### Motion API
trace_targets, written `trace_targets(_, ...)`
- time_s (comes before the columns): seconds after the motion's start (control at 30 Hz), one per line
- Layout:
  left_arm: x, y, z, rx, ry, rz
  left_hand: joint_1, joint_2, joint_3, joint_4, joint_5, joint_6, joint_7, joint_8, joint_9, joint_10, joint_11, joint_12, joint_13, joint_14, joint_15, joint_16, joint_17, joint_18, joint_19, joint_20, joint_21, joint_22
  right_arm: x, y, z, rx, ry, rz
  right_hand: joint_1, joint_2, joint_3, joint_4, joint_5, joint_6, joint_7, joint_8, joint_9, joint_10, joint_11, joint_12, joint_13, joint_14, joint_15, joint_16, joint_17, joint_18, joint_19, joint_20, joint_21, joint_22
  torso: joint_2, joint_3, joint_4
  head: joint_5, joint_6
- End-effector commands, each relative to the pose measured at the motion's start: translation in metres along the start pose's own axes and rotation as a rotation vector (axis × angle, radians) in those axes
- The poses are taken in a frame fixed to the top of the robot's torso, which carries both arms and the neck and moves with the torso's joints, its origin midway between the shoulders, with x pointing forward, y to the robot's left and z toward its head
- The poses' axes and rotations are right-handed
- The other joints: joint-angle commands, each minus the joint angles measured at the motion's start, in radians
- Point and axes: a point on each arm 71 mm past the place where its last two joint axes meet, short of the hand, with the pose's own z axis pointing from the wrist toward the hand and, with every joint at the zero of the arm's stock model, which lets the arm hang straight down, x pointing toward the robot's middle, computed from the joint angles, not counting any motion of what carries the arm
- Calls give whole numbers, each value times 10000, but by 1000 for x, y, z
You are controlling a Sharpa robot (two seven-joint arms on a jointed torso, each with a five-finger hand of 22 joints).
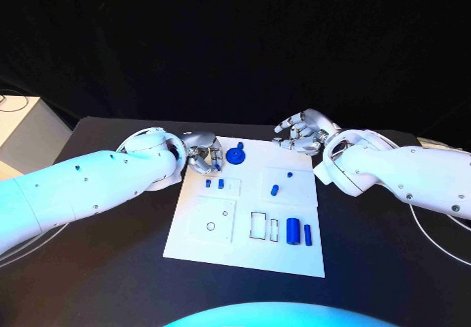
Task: Assemble the parts on the task board
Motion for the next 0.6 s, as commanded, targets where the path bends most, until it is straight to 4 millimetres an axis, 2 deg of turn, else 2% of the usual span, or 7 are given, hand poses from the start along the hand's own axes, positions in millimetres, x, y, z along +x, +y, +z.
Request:
trace_targets(0.03, 2, -1, 1, 31, 172, -47, -78, 31, -22, -21, 3, 92, 10, -38, 18, 92, 3, -36, -6, 92, 6, 65, 26, 163, 34, -6, 34, -11, 1, 1, 0, -114, 118, -28, 13, -122, 40, -3, 49, 77, -19, -40, 16, 0, -11, -25, -7, 708, -69, -41, 1610, 85, -25, -19, -60, 577, 8, -4, 7, -15, -8)
trace_targets(0.6, 7, -3, 5, 72, 308, 64, -65, 33, -15, -39, 6, 96, 7, -53, 27, 104, 0, -51, -7, 78, 3, 60, -12, 164, 36, -8, 34, -12, 1, 1, 0, -114, 127, -29, 12, -126, 54, -4, 54, 78, -19, -40, 16, 23, -12, -8, 4, 708, -70, -44, 1607, 85, -23, -21, -61, 577, 6, -5, 1, -41, -58)
